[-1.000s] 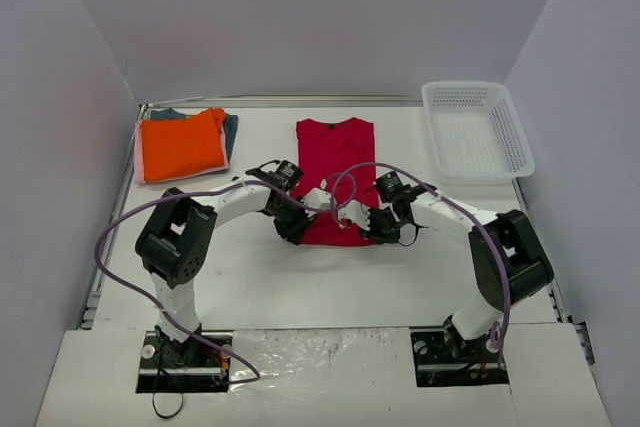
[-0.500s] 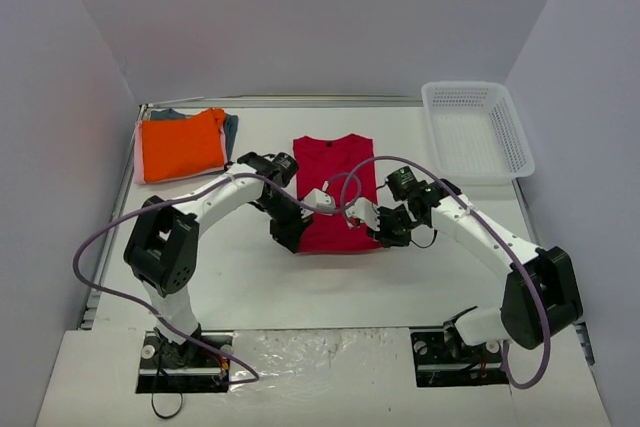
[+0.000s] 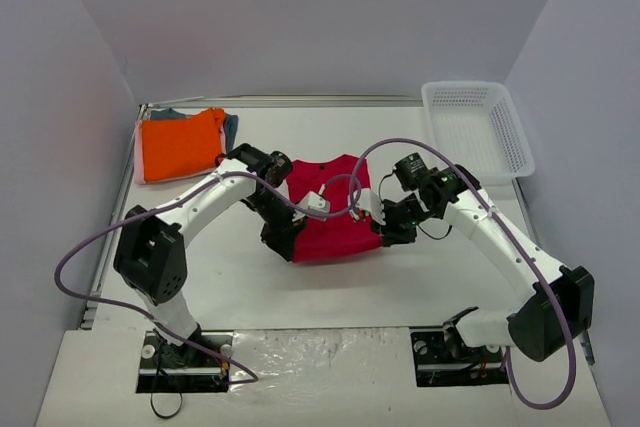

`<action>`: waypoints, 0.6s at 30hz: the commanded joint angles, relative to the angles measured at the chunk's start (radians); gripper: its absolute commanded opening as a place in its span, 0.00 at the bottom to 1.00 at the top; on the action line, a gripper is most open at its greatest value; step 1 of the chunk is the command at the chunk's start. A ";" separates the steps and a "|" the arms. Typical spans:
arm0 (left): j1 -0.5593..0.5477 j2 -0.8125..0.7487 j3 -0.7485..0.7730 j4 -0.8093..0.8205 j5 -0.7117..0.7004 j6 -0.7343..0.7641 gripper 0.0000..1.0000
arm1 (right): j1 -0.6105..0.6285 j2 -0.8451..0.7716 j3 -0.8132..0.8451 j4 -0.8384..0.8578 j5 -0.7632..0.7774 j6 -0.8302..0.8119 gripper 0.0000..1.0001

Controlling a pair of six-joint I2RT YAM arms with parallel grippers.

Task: Fold and stack the t-shirts
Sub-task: Fold the long partially folded tshirt into a neat square

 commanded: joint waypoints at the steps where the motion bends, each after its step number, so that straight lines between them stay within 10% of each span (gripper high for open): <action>1: -0.005 -0.087 0.034 -0.131 0.005 0.002 0.02 | 0.000 0.001 0.049 -0.082 -0.033 -0.016 0.00; 18: 0.065 -0.078 0.107 0.052 -0.189 -0.151 0.02 | -0.037 0.156 0.221 -0.034 0.000 -0.038 0.00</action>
